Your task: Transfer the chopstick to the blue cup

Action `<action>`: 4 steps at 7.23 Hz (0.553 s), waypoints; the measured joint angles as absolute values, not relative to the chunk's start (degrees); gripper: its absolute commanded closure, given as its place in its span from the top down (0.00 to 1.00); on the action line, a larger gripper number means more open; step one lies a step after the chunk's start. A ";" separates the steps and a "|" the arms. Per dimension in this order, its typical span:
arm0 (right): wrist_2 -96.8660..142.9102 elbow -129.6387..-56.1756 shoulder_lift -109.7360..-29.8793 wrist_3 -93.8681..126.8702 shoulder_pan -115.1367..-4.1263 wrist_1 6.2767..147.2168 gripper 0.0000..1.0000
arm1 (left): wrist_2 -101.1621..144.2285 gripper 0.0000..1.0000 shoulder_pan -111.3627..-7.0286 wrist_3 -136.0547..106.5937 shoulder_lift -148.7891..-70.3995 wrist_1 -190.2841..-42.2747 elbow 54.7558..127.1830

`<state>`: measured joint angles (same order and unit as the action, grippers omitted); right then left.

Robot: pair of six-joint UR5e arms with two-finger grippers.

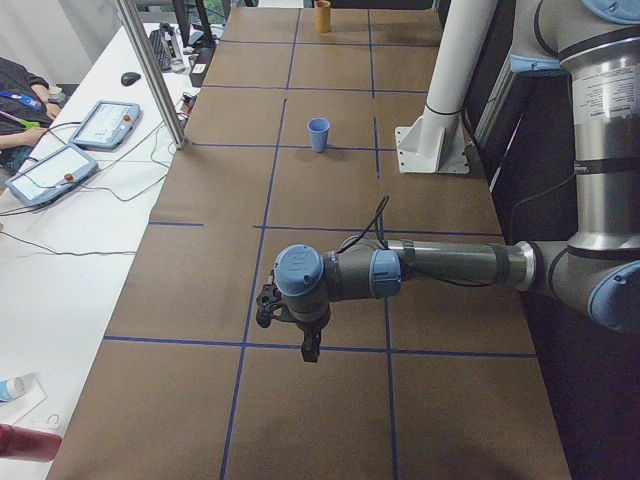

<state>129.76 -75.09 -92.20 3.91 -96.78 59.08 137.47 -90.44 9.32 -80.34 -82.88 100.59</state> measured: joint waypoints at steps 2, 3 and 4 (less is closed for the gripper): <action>129.73 -74.11 -90.87 3.93 -96.39 59.08 0.66 | 137.46 1.00 -90.44 9.32 -80.33 -82.88 100.63; 129.73 -73.55 -90.04 3.90 -96.32 59.07 0.53 | 137.46 1.00 -90.44 9.32 -80.33 -82.88 100.63; 129.73 -73.26 -89.48 3.88 -96.29 59.07 0.31 | 137.48 1.00 -90.44 9.31 -80.33 -82.90 100.66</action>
